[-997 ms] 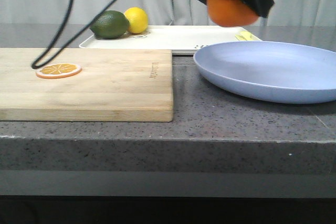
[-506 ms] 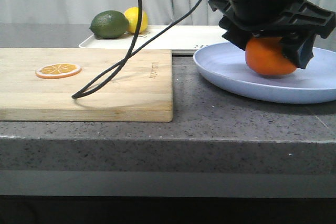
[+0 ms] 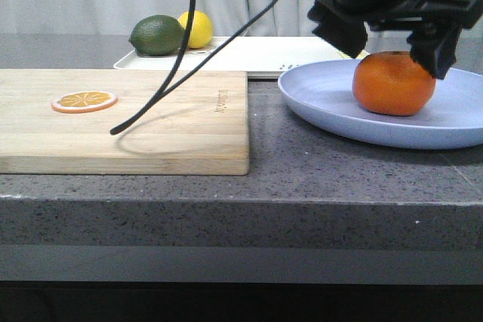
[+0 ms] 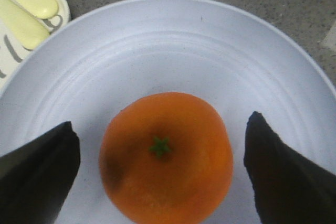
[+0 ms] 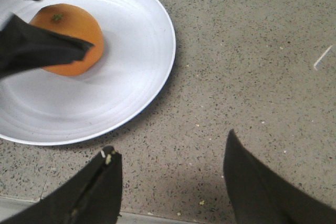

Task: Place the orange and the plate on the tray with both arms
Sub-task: 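Open the left gripper and raise it away from the orange, then move the right gripper down to the plate rim nearest the robot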

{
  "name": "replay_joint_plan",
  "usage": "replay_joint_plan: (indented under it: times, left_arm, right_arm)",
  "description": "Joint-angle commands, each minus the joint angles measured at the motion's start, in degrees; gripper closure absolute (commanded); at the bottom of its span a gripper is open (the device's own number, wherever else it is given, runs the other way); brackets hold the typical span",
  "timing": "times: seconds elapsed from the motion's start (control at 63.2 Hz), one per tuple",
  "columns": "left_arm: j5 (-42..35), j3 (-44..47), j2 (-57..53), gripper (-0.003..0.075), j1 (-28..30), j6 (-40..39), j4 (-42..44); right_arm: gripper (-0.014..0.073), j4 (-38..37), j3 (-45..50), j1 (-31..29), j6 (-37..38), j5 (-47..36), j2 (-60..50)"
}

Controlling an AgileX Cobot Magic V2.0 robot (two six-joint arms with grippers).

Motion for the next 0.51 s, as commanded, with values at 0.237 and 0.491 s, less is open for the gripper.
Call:
replay_joint_plan:
  times: [0.237,0.491]
  left_arm:
    - [8.4,-0.8,-17.0,0.0099,6.0,-3.5,-0.5]
    - [8.5,13.0,-31.9,0.0099,10.6,-3.6,-0.5]
  right_arm:
    - [0.0146,-0.9,-1.4,0.2,-0.4,-4.3,0.3]
    - [0.0146,-0.9,-1.4,0.2,-0.4,-5.0,0.3]
